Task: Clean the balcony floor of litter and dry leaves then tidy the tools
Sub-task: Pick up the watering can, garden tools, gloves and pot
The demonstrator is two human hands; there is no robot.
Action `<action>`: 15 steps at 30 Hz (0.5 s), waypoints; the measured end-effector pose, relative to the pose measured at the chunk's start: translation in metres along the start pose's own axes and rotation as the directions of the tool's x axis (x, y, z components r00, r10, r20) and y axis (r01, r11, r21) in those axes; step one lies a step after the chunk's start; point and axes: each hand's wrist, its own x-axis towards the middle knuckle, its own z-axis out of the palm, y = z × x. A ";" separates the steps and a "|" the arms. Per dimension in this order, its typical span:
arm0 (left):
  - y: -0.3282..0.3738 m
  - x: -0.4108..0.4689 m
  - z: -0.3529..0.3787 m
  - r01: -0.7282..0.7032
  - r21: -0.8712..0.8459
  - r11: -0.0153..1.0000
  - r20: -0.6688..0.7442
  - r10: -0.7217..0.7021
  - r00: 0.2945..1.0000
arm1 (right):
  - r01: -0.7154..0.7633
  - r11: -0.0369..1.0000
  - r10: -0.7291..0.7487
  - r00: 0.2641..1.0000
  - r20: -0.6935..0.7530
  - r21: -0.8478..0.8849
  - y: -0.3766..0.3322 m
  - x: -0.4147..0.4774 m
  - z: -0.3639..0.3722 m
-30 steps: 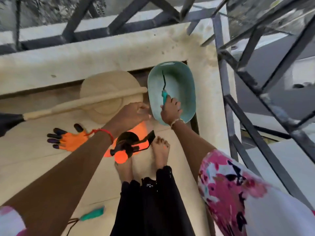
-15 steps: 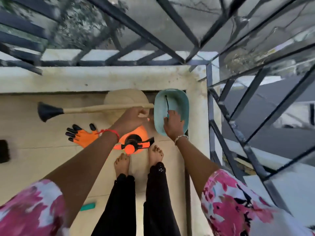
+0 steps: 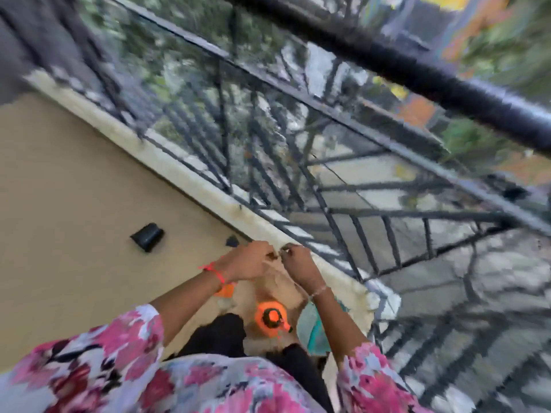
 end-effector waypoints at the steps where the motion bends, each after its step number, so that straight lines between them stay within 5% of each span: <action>1: -0.001 -0.024 -0.008 0.034 -0.028 0.999 -0.072 -0.036 0.997 | 0.068 0.997 -0.067 0.997 0.028 -0.033 -0.018 -0.007 -0.004; 8: -0.041 -0.157 -0.005 0.335 -0.285 0.898 -0.355 -0.424 0.833 | 0.441 0.879 -0.368 0.869 0.332 -0.182 -0.112 -0.036 -0.002; 15: -0.093 -0.239 -0.007 0.467 -0.465 0.752 -0.437 -0.654 0.618 | 0.611 0.765 -0.446 0.730 0.518 -0.202 -0.194 -0.029 0.072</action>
